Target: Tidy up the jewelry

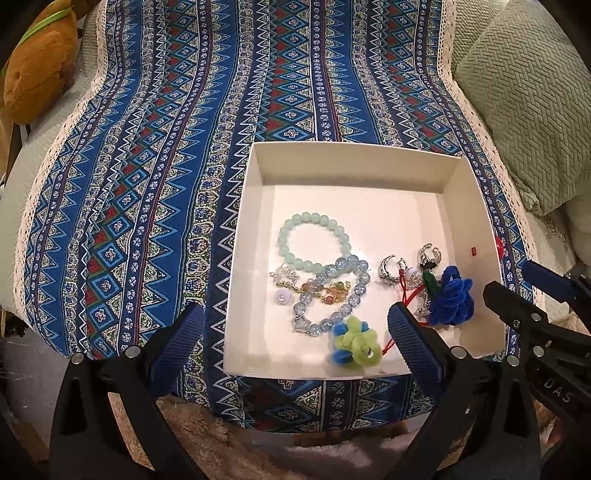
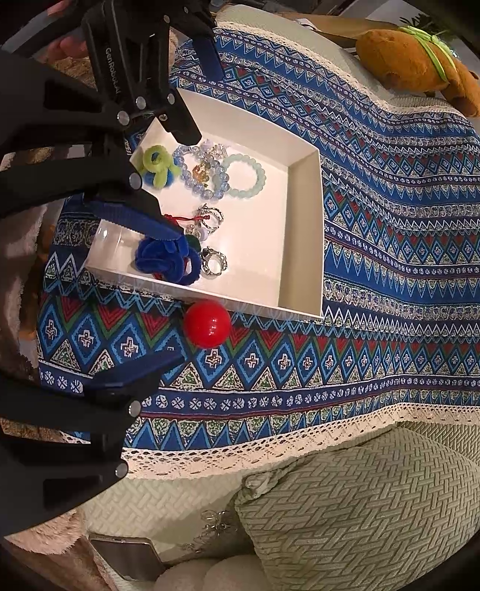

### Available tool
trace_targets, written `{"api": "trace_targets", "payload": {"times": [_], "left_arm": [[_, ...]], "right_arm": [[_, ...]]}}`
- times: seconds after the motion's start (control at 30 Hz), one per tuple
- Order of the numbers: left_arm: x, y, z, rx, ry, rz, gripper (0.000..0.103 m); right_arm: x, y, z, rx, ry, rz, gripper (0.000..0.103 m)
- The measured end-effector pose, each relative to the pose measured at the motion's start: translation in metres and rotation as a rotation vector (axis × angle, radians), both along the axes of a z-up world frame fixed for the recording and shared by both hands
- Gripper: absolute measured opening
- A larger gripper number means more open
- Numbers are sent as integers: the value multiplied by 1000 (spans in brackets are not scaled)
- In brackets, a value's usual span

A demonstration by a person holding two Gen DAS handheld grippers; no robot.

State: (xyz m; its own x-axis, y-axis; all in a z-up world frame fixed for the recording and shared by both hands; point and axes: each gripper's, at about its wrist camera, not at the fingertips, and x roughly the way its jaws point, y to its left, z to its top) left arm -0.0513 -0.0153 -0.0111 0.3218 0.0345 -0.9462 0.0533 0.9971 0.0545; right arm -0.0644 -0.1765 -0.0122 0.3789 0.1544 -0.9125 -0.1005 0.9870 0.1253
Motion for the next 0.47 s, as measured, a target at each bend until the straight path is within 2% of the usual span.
{"api": "trace_targets", "payload": {"times": [0.17,0.3,0.47], "left_arm": [[0,-2,-1,0,5,-8,97],[-1,-5,1,-32,-7,-24,97],[-1,-5,4,-21,-24,-21,97]], "right_arm": [[-1,1,-1,4,2,-8,64],[-1,1,-1,4,3,-11,64],[0,1,-2,6,6,-13,67]]}}
